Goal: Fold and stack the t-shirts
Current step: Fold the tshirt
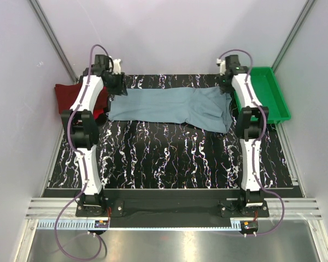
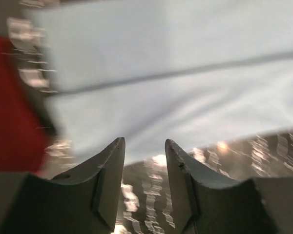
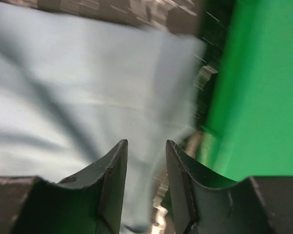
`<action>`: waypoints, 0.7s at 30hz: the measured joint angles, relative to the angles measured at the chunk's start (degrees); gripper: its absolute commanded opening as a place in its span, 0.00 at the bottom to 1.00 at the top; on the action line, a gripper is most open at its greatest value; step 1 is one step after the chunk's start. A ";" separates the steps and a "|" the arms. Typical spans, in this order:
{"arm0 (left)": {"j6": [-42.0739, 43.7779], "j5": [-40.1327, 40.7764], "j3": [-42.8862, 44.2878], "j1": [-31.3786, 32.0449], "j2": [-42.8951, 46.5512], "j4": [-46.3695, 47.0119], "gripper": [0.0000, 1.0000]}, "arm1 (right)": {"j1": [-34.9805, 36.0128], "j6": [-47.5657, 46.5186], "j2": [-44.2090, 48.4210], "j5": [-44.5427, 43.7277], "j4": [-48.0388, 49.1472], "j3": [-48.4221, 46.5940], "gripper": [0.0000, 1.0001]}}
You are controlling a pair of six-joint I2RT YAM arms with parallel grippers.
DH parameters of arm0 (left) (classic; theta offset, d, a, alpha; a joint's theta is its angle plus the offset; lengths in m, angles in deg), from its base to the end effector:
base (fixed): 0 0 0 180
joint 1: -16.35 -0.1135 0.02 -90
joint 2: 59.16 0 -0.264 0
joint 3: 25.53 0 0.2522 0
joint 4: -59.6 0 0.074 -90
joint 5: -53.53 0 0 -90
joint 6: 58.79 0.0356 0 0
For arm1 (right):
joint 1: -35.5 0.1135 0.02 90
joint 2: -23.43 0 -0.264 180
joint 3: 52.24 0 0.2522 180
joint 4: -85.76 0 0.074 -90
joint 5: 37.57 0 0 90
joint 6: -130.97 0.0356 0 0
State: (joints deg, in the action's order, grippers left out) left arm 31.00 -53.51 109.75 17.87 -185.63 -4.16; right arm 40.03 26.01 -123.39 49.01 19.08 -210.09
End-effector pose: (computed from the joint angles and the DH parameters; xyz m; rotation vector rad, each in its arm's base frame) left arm 0.4877 -0.0234 0.2760 0.1474 2.5073 -0.3878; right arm 0.5488 0.0413 0.2158 -0.4078 2.5132 -0.1472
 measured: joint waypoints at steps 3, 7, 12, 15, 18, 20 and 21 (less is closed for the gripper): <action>-0.72 -5.38 -3.48 1.97 0.15 0.13 0.41 | -4.04 0.46 0.61 2.80 -1.33 1.62 0.41; -0.90 -10.49 -5.92 4.37 -3.85 -0.83 0.40 | -7.74 1.05 0.61 8.61 -4.35 3.41 0.35; -0.83 -12.76 -7.43 5.95 -7.30 -1.46 0.39 | -8.55 1.20 0.61 17.68 -7.61 3.67 0.30; -0.24 -12.74 -7.67 6.62 -8.33 -1.90 0.39 | -8.48 1.29 0.61 22.08 -8.81 3.67 0.29; 0.31 -12.57 -7.65 7.21 -8.74 -1.97 0.39 | -8.50 1.40 0.61 25.94 -9.81 3.67 0.30; 0.52 -12.41 -7.48 7.76 -9.27 -1.92 0.39 | -8.50 1.64 0.61 27.47 -10.01 4.09 0.31; 0.63 -12.22 -7.23 8.13 -9.68 -1.95 0.40 | -8.50 1.75 0.61 28.00 -10.01 4.35 0.31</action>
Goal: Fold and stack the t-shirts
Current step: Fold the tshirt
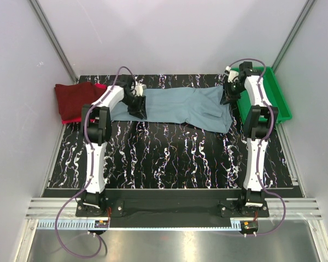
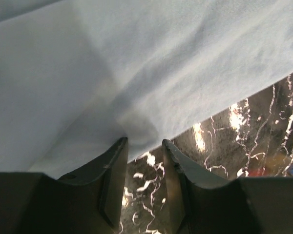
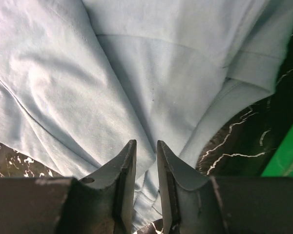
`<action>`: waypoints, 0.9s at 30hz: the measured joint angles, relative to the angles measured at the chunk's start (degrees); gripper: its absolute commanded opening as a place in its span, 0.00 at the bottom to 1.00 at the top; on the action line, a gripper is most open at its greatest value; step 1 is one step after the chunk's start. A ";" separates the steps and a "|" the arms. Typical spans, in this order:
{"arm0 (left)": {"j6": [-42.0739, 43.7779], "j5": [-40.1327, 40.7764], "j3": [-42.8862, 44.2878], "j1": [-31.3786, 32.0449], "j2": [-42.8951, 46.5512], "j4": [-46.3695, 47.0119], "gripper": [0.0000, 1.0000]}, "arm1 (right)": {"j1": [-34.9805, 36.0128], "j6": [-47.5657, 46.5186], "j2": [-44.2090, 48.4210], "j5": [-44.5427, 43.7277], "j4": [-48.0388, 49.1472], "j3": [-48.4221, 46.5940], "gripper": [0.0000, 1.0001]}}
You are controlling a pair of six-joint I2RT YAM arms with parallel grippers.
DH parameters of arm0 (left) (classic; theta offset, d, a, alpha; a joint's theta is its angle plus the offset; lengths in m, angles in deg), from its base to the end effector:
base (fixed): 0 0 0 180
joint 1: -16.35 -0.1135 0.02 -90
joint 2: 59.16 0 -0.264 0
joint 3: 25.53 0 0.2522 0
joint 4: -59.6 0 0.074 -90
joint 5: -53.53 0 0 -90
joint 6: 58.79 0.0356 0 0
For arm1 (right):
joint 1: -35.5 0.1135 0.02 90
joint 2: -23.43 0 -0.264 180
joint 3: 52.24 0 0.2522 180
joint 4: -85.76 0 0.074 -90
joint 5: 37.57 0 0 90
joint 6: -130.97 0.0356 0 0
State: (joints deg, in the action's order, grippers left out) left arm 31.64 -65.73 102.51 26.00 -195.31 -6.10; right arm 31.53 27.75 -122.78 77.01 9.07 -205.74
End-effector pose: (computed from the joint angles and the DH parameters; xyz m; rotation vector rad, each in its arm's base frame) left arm 0.4795 -0.0992 0.1599 0.3503 2.7861 -0.7622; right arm 0.5268 -0.0217 0.1928 -0.3220 2.6642 0.5048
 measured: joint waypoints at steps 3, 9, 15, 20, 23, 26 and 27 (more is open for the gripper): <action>0.02 0.35 1.14 0.94 -0.94 -0.24 0.40 | 0.00 0.02 -0.02 0.15 -0.50 0.55 0.31; 0.13 1.27 1.64 2.01 -1.07 -0.24 0.40 | 0.00 0.02 -0.87 0.59 -0.81 0.46 0.31; 0.17 2.29 1.73 2.69 -1.07 -0.24 0.40 | 0.11 0.09 -4.02 1.95 -1.09 -0.22 0.33; 0.17 2.89 1.73 2.95 -1.07 -0.22 0.40 | 0.31 0.04 -4.68 3.69 -1.49 -0.26 0.17; 0.20 3.02 1.68 2.95 -1.05 -0.22 0.40 | 0.59 0.09 -4.72 3.91 -1.68 -0.26 0.04; 0.17 3.17 1.44 2.93 -0.87 -0.02 0.40 | 0.87 0.04 -4.72 3.80 -1.77 -0.44 0.01; 0.20 3.21 1.42 2.93 -0.87 -0.02 0.40 | 0.94 0.04 -4.70 3.78 -1.81 -0.50 0.00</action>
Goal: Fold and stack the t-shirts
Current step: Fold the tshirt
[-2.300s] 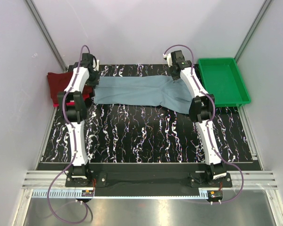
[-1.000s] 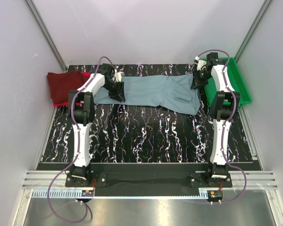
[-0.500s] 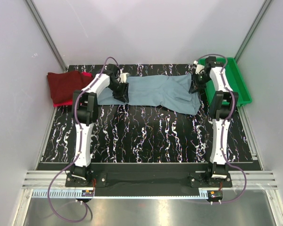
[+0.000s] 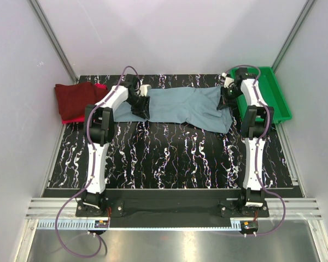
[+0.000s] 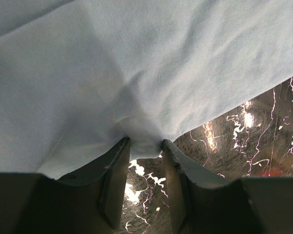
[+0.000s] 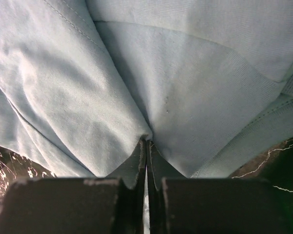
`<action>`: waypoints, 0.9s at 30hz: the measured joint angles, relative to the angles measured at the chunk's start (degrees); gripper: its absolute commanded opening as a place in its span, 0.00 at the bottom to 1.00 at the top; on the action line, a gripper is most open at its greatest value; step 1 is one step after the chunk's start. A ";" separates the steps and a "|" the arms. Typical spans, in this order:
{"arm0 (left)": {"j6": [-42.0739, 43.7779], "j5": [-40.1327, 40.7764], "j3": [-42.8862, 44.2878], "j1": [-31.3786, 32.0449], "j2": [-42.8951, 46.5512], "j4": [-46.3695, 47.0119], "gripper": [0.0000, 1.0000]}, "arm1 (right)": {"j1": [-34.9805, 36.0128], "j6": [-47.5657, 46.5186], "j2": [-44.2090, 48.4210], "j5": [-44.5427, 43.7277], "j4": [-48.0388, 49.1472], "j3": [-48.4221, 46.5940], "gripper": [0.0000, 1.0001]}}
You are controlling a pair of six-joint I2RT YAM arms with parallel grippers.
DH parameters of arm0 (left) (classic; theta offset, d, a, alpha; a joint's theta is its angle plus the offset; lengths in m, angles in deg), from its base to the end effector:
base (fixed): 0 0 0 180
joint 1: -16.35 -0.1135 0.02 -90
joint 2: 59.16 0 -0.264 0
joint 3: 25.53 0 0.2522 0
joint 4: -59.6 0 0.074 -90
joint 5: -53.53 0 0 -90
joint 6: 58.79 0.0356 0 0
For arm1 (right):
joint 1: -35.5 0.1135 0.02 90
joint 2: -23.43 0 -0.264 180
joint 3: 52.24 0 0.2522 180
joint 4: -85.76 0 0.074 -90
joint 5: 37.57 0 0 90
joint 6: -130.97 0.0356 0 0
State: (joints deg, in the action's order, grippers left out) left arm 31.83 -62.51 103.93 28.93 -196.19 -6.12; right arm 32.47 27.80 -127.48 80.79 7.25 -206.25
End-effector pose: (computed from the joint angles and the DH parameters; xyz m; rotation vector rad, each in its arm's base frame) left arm 0.4784 -0.1228 0.1587 0.4194 2.7910 -0.6919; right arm 0.5292 -0.0111 0.1536 -0.3320 2.7348 0.6391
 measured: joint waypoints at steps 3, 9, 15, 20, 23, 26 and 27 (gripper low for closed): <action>0.04 0.24 0.00 -0.22 0.02 0.00 0.39 | 0.00 0.00 0.00 -0.11 -0.02 -0.26 0.00; 0.44 0.55 -0.07 -0.44 0.13 -0.04 0.39 | 0.00 0.07 0.20 -2.95 0.63 -1.55 0.00; 0.66 0.81 -1.03 -0.79 0.76 0.07 0.39 | 0.04 0.02 0.20 -7.54 3.37 -8.46 0.00; 0.94 1.01 -1.86 -0.85 1.25 0.48 0.39 | 0.42 0.00 0.20 -9.53 5.66 -13.27 0.00; 1.05 1.09 -1.97 -0.85 1.36 0.52 0.39 | 1.14 -0.07 0.09 -10.16 6.60 -14.05 0.01; 1.05 1.25 -1.97 -0.83 1.38 0.50 0.39 | 2.01 -0.09 -0.33 -11.54 6.69 -14.14 0.28; 1.05 1.27 -1.97 -0.85 1.38 0.50 0.39 | 2.25 -0.07 -0.52 -12.07 6.67 -14.16 0.33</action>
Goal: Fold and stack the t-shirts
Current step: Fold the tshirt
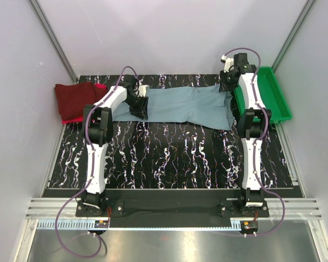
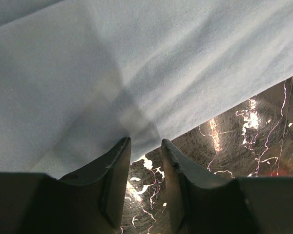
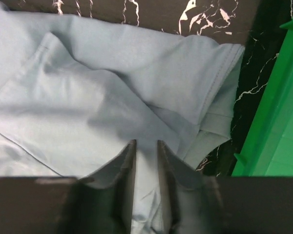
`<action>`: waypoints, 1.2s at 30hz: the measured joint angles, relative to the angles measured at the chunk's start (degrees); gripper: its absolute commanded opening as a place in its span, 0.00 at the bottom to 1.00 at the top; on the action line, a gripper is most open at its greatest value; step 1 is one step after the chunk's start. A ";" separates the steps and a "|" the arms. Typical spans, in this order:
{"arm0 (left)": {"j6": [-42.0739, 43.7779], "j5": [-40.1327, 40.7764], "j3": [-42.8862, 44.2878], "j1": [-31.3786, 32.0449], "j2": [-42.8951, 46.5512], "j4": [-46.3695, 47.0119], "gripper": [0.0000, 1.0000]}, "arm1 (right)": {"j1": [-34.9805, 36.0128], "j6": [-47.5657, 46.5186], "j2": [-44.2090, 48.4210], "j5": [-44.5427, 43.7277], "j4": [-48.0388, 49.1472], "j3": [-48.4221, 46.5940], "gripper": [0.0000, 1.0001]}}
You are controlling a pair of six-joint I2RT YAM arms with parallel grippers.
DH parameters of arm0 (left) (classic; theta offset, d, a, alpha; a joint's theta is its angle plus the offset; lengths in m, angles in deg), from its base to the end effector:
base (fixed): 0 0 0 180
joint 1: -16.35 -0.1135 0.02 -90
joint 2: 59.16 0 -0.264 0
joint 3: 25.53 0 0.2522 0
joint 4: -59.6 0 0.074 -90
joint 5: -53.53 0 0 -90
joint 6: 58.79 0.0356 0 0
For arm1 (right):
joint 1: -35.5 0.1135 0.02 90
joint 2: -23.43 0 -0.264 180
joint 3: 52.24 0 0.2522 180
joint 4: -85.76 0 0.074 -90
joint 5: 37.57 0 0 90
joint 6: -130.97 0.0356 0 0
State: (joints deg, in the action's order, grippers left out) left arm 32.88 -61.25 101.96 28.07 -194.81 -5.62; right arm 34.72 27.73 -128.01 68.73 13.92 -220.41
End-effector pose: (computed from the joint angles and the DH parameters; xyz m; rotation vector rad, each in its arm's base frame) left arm 0.4756 -0.1139 0.1604 0.4188 2.7910 -0.6534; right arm 0.5554 0.0024 0.2236 -0.3821 2.4662 0.2588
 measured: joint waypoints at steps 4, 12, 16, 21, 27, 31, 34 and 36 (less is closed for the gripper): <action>0.02 0.37 -0.26 0.00 0.20 0.00 0.39 | 0.48 -0.44 -0.48 -2.82 -0.02 0.59 0.38; 0.48 0.66 -0.22 -0.26 0.31 -0.22 0.39 | 0.50 -0.33 0.96 -7.28 1.01 1.62 0.52; 1.51 1.09 0.26 -0.70 0.61 -1.33 0.41 | 0.50 1.86 7.74 -3.58 1.14 7.54 0.73; 2.45 1.20 3.52 -1.22 2.14 -2.91 0.45 | 1.66 6.84 19.43 6.34 -0.20 18.16 0.75; 4.37 4.57 10.58 -1.64 4.63 -1.75 0.45 | 3.89 13.07 18.16 16.20 -0.20 19.47 0.74; 5.53 7.21 12.79 -2.01 3.56 -1.09 0.45 | 4.63 15.28 12.90 18.88 -0.09 19.50 0.74; 6.36 8.81 13.75 -2.69 1.14 -0.83 0.45 | 4.76 15.58 9.18 19.10 -0.17 19.98 0.74; 6.86 9.73 13.86 -3.37 -0.94 -0.59 0.45 | 4.76 15.54 7.93 18.97 -0.46 20.63 0.74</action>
State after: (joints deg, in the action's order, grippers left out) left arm 39.75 -51.52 115.82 24.71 -195.75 -6.21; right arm 39.49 43.27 -120.07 87.70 13.46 -199.78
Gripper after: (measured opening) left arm 0.452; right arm 0.742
